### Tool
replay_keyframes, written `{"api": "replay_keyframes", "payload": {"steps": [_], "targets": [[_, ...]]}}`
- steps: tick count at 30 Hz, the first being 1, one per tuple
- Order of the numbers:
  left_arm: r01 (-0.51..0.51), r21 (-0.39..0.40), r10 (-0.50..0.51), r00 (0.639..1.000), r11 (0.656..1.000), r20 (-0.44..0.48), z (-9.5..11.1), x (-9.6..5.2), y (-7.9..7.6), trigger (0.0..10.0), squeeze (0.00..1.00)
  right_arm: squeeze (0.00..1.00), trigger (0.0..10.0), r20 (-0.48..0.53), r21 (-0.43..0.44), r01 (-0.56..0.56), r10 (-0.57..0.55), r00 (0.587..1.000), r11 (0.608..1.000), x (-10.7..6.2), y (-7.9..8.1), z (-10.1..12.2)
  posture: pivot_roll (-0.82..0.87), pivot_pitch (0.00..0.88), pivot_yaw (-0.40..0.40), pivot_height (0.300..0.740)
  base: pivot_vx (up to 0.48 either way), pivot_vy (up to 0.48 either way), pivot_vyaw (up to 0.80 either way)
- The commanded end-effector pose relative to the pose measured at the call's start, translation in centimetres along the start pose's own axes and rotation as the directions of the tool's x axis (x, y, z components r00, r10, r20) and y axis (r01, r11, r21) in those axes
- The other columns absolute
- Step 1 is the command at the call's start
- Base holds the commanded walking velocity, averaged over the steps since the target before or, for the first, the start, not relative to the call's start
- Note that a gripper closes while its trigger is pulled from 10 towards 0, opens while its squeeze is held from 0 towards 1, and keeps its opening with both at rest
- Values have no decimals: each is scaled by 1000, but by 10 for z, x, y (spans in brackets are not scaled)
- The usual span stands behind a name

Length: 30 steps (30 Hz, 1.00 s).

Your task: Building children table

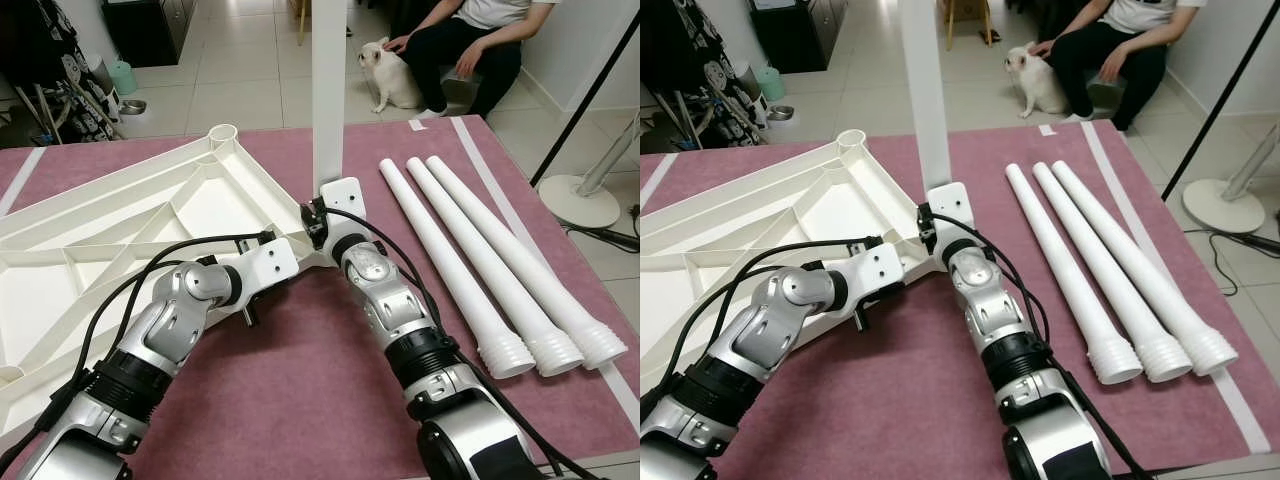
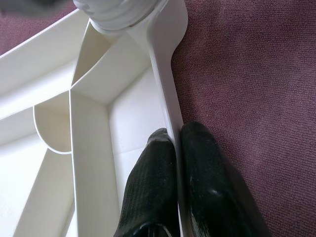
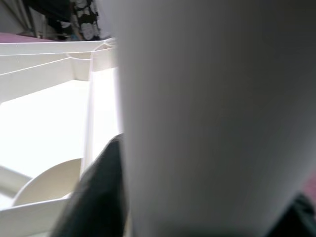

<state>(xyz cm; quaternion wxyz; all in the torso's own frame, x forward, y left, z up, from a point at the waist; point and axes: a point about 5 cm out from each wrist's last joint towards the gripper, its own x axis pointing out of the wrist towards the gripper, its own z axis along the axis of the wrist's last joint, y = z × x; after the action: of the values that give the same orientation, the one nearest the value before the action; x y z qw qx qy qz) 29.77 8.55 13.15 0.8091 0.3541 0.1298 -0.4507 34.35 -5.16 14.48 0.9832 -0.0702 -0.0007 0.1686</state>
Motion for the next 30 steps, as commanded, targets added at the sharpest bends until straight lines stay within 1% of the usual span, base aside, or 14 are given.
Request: {"api": "replay_keyframes", "payload": {"steps": [1,2,3,4,6,7,10,13,16,20,22,23,26,30], "targets": [[-65,135,41,984,989,172,44,-4,6,10000,0,1000,10000,-38,19,-73,74,997,997,-1,18,-9,82,0,76,740,0,0,0],[-62,134,38,984,989,172,43,-5,6,10000,0,0,10000,8,27,-144,144,990,989,-3,21,-3,84,0,75,740,0,0,0],[-47,135,23,984,990,176,42,-8,4,10000,0,0,10000,83,28,-287,284,955,957,-10,25,8,85,0,75,740,0,0,0],[-47,135,23,984,990,176,42,-8,4,10000,0,0,10000,83,28,-287,284,955,957,-10,25,8,85,0,75,740,0,0,0],[-7,152,-22,981,988,191,40,-16,1,10000,0,0,10000,130,-10,-456,453,882,890,-24,23,15,87,0,77,740,0,0,0],[-7,152,-22,981,988,191,40,-16,1,10000,0,0,10000,130,-10,-456,453,882,890,-24,23,15,87,0,77,740,0,0,0],[56,209,-97,976,976,194,34,-33,-5,10000,0,0,10000,115,-86,-604,610,784,792,-44,8,15,88,0,77,740,0,0,0],[76,226,-120,974,971,189,31,-39,-6,10000,0,0,10000,92,-94,-638,645,759,764,-49,0,14,90,0,77,740,0,0,0],[142,263,-190,967,954,170,24,-56,-11,10000,0,0,10000,15,-140,-699,707,707,701,-58,-25,10,95,0,75,740,0,0,0],[177,267,-225,961,947,158,19,-62,-15,10000,0,0,10000,-6,-151,-726,734,679,671,-59,-32,11,96,0,76,740,0,0,0],[177,267,-225,961,947,158,19,-62,-15,10000,0,0,10000,-6,-151,-726,734,679,671,-59,-32,11,96,0,76,740,0,0,0],[205,261,-249,957,943,149,15,-65,-19,10000,0,0,0,-3,-134,-777,784,621,615,-62,-27,12,102,0,72,740,0,0,0],[198,245,-238,960,949,147,14,-63,-21,10000,0,0,0,-6,-104,-833,837,547,543,-69,-17,10,106,0,67,740,0,0,0],[168,229,-205,967,959,149,16,-59,-19,10000,0,0,0,-6,-90,-846,849,528,525,-72,-10,7,106,0,67,740,0,0,0]]}}
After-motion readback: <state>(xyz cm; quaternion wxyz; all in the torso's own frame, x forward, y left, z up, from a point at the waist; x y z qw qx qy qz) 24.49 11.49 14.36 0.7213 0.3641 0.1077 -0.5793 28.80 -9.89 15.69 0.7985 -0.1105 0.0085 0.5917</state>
